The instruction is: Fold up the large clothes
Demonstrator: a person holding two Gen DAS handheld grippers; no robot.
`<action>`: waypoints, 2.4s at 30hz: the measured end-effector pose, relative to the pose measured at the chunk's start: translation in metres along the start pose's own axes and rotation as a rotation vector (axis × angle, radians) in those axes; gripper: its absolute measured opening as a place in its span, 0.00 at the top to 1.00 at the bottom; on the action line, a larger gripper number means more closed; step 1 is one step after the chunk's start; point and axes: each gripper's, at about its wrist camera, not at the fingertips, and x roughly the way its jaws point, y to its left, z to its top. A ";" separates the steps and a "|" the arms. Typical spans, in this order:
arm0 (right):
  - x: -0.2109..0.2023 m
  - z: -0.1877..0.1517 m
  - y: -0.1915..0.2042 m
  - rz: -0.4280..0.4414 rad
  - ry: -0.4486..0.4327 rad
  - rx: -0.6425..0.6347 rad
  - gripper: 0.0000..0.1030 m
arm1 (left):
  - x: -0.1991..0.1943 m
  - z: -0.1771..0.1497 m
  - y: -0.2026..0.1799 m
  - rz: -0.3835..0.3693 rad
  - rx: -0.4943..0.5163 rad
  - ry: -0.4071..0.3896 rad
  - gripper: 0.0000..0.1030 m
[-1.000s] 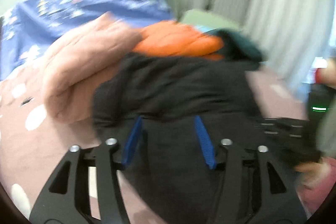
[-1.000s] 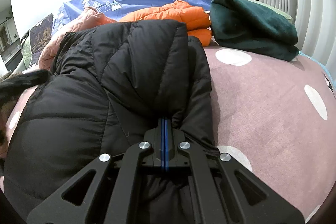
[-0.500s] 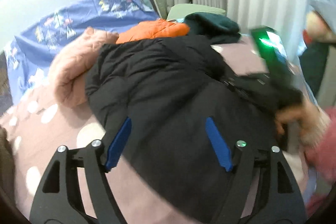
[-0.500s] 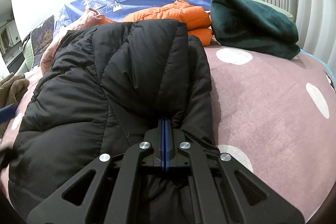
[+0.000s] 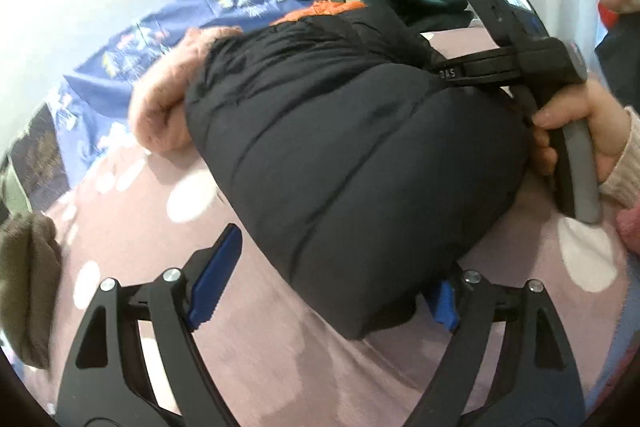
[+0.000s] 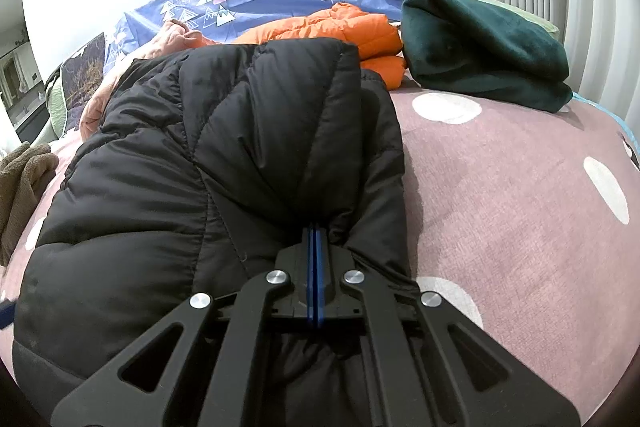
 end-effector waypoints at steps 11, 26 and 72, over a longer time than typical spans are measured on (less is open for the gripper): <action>0.000 0.000 0.005 -0.029 -0.003 -0.035 1.00 | -0.007 -0.041 0.040 -0.003 -0.101 0.162 0.18; 0.000 0.000 0.004 -0.014 -0.001 -0.025 0.99 | 0.007 0.075 0.103 -0.260 -0.284 -0.115 0.59; 0.065 0.071 -0.004 0.028 0.070 -0.020 1.00 | 0.137 0.115 0.055 -0.255 -0.118 0.011 0.37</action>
